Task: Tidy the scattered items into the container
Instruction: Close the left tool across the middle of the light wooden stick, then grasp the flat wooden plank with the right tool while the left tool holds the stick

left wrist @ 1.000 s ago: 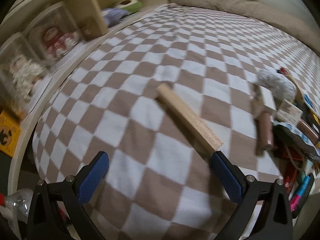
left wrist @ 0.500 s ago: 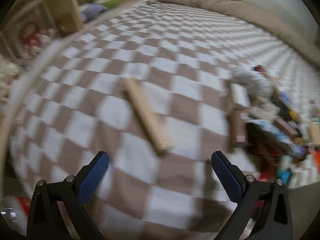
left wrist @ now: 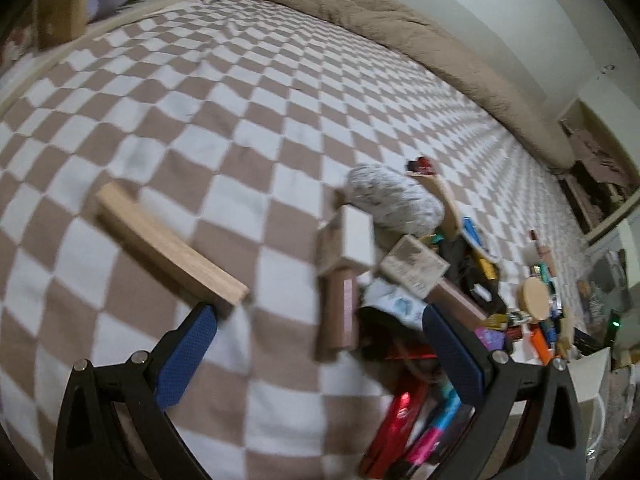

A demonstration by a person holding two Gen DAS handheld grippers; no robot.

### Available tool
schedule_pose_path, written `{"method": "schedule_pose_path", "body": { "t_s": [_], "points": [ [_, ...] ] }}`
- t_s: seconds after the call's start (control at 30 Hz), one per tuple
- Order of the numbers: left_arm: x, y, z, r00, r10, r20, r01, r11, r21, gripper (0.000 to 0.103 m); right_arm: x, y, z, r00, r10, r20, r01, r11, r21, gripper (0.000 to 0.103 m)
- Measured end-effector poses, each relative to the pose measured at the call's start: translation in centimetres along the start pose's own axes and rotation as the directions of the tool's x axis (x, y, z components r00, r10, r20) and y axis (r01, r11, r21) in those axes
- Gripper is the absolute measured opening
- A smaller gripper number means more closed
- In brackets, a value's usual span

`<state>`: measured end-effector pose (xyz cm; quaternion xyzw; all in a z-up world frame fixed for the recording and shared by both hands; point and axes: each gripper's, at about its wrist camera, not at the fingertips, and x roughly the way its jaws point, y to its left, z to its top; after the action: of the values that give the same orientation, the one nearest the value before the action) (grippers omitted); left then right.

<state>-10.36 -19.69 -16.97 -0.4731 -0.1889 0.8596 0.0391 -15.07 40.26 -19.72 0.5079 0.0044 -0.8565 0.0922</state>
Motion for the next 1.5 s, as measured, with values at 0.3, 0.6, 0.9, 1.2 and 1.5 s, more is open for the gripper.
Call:
{"method": "schedule_pose_path", "body": {
  "t_s": [0.3,0.6,0.9,1.2,1.5],
  "points": [
    [0.5,-1.4,0.6,0.993,0.116,0.009,-0.116,0.979,0.165,0.103,0.7,0.1,0.3,0.999,-0.019,0.037,0.018,1.0,0.021,0.103],
    [1.7,-0.3,0.3,0.922,0.372,0.11,-0.383,0.827,0.411,0.103,0.3,-0.3,-0.5,0.997,-0.033,0.073,0.031,0.999,0.024,0.103],
    [0.8,4.7,1.9,0.936,0.331,0.123,-0.353,0.889,0.292,0.103,-0.8,-0.4,-1.5,0.994,-0.02,0.11,0.013,0.998,0.061,0.103],
    [1.5,4.7,2.7,0.923,0.355,0.146,-0.383,0.884,0.268,0.103,-3.7,-0.5,0.3,0.97,0.208,0.126,-0.237,0.927,0.291,0.103],
    [1.3,4.5,2.1,0.922,0.345,0.178,-0.383,0.885,0.267,0.101,0.8,2.8,2.4,0.99,0.136,-0.022,-0.118,0.92,0.373,0.079]
  ]
}}
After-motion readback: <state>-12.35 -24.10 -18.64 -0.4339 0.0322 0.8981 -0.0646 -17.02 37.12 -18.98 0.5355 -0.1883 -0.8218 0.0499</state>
